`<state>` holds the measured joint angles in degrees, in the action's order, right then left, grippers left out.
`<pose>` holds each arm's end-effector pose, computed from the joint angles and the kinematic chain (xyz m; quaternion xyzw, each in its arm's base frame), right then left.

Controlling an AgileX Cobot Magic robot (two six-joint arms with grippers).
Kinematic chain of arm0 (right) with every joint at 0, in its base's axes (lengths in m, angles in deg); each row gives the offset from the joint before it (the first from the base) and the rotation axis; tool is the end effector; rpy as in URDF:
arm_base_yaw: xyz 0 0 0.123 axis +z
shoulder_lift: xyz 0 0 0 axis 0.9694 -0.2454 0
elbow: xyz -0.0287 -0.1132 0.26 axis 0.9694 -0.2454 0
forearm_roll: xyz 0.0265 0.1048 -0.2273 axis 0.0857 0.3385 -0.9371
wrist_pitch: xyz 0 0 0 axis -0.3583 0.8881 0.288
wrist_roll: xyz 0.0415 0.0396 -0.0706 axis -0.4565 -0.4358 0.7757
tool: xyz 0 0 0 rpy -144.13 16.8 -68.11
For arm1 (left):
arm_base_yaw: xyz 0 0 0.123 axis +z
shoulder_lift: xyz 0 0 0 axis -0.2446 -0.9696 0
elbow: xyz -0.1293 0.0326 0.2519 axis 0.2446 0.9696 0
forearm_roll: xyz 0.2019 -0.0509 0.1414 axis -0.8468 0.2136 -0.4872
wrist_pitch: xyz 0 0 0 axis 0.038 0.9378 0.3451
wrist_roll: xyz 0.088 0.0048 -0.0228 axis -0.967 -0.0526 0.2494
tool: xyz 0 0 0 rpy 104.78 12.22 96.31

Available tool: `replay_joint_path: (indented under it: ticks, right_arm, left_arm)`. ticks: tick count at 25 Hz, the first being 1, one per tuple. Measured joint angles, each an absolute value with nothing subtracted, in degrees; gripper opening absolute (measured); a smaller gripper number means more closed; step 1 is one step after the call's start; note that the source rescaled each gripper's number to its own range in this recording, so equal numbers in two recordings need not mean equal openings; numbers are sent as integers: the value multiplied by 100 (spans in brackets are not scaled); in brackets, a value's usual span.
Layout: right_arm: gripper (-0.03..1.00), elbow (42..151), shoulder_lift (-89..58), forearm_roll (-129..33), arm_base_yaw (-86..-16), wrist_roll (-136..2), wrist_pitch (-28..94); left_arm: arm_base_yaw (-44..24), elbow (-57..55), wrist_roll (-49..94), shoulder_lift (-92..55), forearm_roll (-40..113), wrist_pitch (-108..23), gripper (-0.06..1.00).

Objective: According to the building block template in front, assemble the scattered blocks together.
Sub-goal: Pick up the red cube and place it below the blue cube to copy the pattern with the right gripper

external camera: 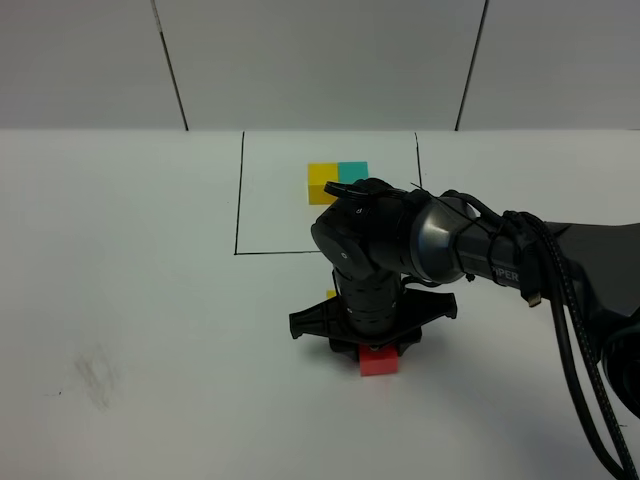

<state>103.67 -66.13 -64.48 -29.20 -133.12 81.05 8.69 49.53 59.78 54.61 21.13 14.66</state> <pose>0.2949 0.2946 0.1305 -0.0710 0.9953 -0.0405 0.0519 -0.0064 0.0036 0.2779 0.0153 0.8528 -0.0211 0.5215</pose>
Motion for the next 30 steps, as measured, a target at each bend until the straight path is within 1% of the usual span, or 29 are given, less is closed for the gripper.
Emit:
replay_joint_path:
  ticks: [17,30]
  right_arm:
    - [21,10380,-6624,-6633,-3033,-13418,8122]
    - [21,10380,-6661,-6750,-3033,-13364,7895]
  left_arm:
    - [869,4953,5978,5461,2113,1466,86]
    - [869,4953,5978,5461,2113,1466,86]
